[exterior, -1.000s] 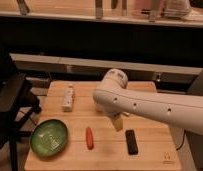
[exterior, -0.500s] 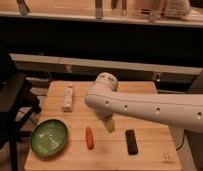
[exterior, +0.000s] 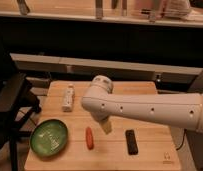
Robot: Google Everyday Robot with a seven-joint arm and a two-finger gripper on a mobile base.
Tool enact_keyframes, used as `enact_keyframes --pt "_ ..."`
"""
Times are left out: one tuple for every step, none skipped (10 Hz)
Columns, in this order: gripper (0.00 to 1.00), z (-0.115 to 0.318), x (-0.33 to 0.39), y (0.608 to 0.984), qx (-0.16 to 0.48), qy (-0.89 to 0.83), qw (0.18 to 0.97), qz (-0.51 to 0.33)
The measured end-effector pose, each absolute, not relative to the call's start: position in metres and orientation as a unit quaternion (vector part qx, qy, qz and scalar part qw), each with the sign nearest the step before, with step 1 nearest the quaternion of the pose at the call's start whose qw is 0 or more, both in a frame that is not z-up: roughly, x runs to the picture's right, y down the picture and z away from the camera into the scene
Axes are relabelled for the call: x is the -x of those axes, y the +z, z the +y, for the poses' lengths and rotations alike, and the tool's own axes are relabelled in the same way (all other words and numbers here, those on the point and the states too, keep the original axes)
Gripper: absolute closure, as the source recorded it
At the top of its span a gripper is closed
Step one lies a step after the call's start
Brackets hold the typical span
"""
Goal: Push the ceramic bowl across the table
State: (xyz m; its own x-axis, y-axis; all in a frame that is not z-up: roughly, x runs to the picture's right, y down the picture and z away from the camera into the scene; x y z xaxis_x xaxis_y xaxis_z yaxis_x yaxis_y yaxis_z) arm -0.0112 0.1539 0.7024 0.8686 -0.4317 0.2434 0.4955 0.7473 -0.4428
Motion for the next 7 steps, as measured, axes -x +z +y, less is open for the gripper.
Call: enact_keyframes --pt "0.2 0.155 0.015 0.704 0.255 -0.25 0.932 -0.065" --pt "0.2 0.156 0.019 0.707 0.256 -0.252 0.931 -0.065" --pt "0.2 0.157 0.022 0.707 0.257 -0.255 0.93 -0.067" --pt "0.2 0.158 0.021 0.708 0.258 -0.259 0.929 -0.067" --pt "0.2 0.16 0.023 0.709 0.26 -0.263 0.927 -0.067" --pt "0.2 0.161 0.03 0.709 0.26 -0.265 0.926 -0.069" --pt "0.2 0.162 0.035 0.711 0.261 -0.266 0.925 -0.07"
